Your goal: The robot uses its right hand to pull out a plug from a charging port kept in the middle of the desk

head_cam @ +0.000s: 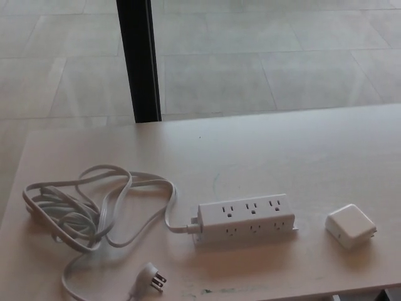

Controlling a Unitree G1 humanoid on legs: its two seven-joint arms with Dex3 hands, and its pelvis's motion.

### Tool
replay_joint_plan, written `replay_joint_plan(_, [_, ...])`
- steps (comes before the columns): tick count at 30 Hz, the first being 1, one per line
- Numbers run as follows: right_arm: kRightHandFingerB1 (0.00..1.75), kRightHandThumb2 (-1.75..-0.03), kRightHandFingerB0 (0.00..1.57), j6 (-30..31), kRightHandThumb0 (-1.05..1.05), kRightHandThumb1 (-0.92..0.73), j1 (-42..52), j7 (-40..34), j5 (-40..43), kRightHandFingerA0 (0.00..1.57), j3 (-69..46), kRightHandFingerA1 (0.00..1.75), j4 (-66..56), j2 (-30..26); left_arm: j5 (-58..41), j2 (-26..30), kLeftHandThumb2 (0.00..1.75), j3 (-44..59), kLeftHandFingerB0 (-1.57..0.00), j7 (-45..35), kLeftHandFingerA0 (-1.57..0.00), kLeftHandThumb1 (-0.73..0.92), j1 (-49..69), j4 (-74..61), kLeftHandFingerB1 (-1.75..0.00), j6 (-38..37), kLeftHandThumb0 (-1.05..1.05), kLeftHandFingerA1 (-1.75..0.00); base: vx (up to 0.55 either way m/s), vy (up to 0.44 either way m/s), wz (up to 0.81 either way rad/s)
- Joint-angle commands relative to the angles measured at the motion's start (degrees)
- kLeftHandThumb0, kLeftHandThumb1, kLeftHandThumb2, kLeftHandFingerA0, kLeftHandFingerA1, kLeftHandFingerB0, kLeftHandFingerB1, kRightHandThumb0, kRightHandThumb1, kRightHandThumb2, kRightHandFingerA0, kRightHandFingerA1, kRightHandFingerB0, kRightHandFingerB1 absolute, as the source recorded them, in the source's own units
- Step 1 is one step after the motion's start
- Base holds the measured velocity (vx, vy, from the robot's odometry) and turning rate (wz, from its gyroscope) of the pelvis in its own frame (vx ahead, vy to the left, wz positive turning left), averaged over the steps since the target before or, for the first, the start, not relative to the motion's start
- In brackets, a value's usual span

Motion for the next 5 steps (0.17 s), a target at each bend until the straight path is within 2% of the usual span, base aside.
replay_joint_plan(1, [0.72,-1.29,0.0,5.6,-0.82,-0.68,4.5,-30.2,46.2,1.06,-49.1,1.29,30.9,4.9,-1.4,0.5,0.84,1.3,-0.44,-0.2,-0.66,0.92,1.6,1.4,-0.5,-1.4,-0.86,-0.58,0.0,0.0,0.0])
replay_joint_plan(2, [0.59,-0.99,0.0,5.6,-0.83,-0.74,4.6,-30.8,46.4,0.94,-49.6,1.46,31.4,4.8,-1.5,0.5,0.83,1.4,-0.44,-0.3,-0.66,0.92,1.5,1.6,-0.49,-1.0,-0.86,-0.58,0.0,0.0,0.0])
replay_joint_plan(3, [0.67,-1.04,0.0,4.6,-0.83,-0.74,5.1,-31.7,47.1,1.13,-50.5,1.48,32.2,4.9,-1.5,0.4,0.9,1.4,-0.41,0.0,-0.72,0.92,1.7,1.1,-0.49,-0.9,-0.9,-0.63,0.0,0.0,0.0])
replay_joint_plan(5, [0.64,-1.04,0.0,4.5,-0.82,-0.74,5.2,-32.2,47.3,1.09,-51.0,1.52,32.8,4.8,-1.4,0.4,0.9,1.4,-0.41,0.0,-0.72,0.92,1.9,0.9,-0.5,-1.1,-0.9,-0.63,0.0,0.0,0.0])
